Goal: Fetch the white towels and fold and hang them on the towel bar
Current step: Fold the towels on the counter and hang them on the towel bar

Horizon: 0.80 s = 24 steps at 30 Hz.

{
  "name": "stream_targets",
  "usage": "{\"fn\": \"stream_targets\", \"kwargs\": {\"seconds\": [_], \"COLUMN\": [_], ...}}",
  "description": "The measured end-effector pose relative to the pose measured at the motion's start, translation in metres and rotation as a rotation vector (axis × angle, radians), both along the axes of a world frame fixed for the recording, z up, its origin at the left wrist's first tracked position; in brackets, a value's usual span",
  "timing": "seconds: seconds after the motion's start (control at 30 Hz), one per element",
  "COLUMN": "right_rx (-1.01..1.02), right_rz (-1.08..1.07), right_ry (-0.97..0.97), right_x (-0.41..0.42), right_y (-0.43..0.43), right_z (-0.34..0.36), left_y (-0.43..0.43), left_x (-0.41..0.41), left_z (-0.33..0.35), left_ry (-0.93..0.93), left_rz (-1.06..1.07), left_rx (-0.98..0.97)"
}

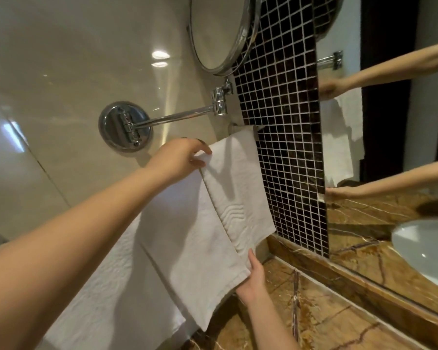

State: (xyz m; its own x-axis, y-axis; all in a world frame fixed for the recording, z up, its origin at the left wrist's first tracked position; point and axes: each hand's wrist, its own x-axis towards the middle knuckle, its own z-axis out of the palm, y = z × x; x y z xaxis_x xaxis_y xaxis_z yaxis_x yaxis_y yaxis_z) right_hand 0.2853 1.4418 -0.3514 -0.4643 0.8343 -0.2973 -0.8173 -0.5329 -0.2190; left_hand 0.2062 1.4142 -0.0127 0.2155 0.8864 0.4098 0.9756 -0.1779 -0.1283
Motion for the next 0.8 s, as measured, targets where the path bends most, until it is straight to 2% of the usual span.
{"fn": "stream_targets", "kwargs": {"seconds": [0.1,0.33,0.53,0.67,0.8], "right_rx": [-0.001,-0.047,-0.074,-0.09,-0.092], "right_rz": [0.054,0.005,0.048,-0.005,-0.065], "right_ry": [-0.038,-0.234,-0.4,-0.505,-0.537], "right_x": [-0.001,0.012,0.02,0.024,0.03], "right_y": [0.002,0.009,0.008,0.003,-0.004], "right_z": [-0.003,0.001,0.003,0.003,0.014], "left_y": [0.001,0.004,0.001,-0.001,-0.007], "left_x": [0.001,0.002,0.001,0.002,-0.002], "left_z": [0.0,-0.002,-0.007,-0.009,-0.005], "left_ry": [-0.026,-0.008,-0.029,-0.048,0.011], "left_rz": [-0.004,0.004,-0.003,-0.009,-0.017], "left_rx": [-0.009,0.031,0.046,0.043,-0.014]}}
